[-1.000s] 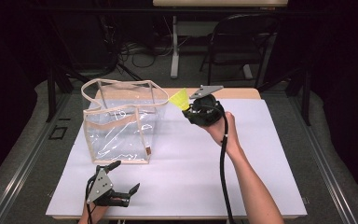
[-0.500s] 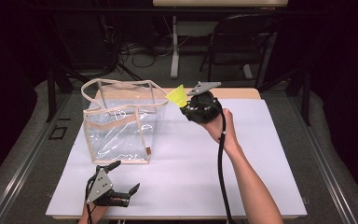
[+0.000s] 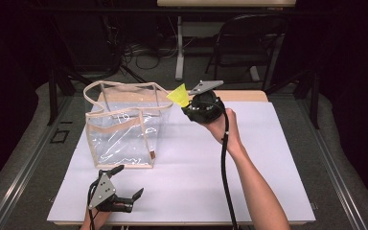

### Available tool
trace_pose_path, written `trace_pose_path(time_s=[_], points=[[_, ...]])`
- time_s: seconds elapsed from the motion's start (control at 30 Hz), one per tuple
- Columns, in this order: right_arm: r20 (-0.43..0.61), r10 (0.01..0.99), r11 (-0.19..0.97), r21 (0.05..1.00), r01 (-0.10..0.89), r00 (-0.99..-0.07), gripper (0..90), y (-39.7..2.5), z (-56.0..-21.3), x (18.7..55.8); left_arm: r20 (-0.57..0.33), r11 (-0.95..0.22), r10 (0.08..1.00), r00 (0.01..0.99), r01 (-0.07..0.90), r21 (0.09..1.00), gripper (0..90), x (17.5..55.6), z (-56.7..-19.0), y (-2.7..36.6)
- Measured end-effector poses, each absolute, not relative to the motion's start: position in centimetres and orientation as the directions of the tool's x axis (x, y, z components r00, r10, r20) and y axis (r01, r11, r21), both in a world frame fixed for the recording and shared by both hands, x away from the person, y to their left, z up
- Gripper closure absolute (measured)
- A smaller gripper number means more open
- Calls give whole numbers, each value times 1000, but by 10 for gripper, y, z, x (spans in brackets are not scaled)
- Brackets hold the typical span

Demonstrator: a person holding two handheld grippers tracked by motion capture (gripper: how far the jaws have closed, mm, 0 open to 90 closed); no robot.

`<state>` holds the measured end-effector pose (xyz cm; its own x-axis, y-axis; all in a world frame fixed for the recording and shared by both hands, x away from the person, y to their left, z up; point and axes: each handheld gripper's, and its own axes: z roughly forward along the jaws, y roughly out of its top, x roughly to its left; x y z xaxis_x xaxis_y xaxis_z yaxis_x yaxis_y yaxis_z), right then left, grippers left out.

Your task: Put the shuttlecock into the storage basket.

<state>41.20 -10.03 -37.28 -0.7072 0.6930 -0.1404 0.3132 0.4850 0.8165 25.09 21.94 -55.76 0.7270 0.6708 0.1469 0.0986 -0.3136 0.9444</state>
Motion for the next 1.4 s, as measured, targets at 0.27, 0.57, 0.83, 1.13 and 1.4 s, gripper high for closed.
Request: trace_pose_path(time_s=[0.27, 0.57, 0.83, 1.13, 1.4], points=[[-146, 691, 487, 818, 306, -708, 646, -97, -371, 414, 146, -313, 671, 727, 99, 945, 0, 251, -558, 219], [-149, 690, 487, 819, 302, -709, 646, -93, -368, 416, 146, -314, 671, 727, 100, 944, 0, 251, -558, 219], [-143, 689, 481, 824, 300, -711, 646, -90, -365, 419, 144, -312, 670, 728, 100, 945, 0, 251, -558, 219], [-149, 685, 484, 825, 292, -713, 646, -84, -363, 421, 144, -310, 670, 728, 99, 945, 0, 251, -558, 219], [-151, 681, 487, 824, 289, -717, 646, -79, -362, 423, 144, -312, 670, 728, 99, 945, 0, 251, -558, 219]])
